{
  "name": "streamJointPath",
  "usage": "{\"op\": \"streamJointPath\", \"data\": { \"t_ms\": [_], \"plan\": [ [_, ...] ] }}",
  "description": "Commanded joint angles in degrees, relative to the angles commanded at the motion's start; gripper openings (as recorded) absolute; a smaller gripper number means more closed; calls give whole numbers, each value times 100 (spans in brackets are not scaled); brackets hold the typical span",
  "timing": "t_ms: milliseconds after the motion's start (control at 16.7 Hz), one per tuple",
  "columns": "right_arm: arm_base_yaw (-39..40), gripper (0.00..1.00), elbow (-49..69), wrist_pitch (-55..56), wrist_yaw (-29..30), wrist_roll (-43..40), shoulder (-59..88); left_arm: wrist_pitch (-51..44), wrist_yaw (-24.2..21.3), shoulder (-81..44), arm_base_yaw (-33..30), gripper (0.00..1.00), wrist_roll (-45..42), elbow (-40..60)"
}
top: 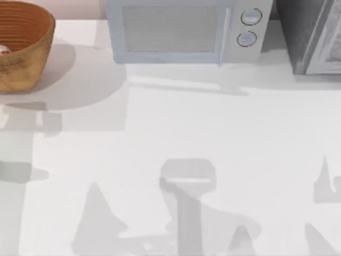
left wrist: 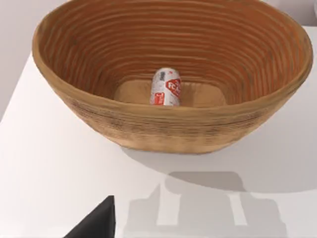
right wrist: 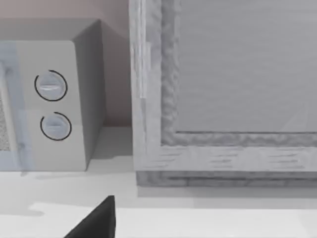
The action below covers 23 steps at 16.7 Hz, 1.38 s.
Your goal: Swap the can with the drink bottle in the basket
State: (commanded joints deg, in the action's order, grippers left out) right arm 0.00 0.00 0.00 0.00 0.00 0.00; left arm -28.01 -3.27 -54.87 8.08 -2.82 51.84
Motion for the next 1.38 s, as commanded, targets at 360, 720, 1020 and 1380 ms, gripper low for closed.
{"op": "streamJointPath", "data": {
  "t_ms": [360, 720, 1020, 1380],
  "plan": [
    [0, 100, 0, 0, 0, 0, 0, -1607, -439, -3329, 268, 100, -263, 3308],
    [0, 100, 0, 0, 0, 0, 0, -3054, -913, -6449, 445, 100, -540, 6343],
    [0, 100, 0, 0, 0, 0, 0, -3923, -1238, -8395, 512, 100, -737, 8204],
    [0, 100, 0, 0, 0, 0, 0, -4312, -1396, -9291, 531, 100, -834, 9048]
  ]
}}
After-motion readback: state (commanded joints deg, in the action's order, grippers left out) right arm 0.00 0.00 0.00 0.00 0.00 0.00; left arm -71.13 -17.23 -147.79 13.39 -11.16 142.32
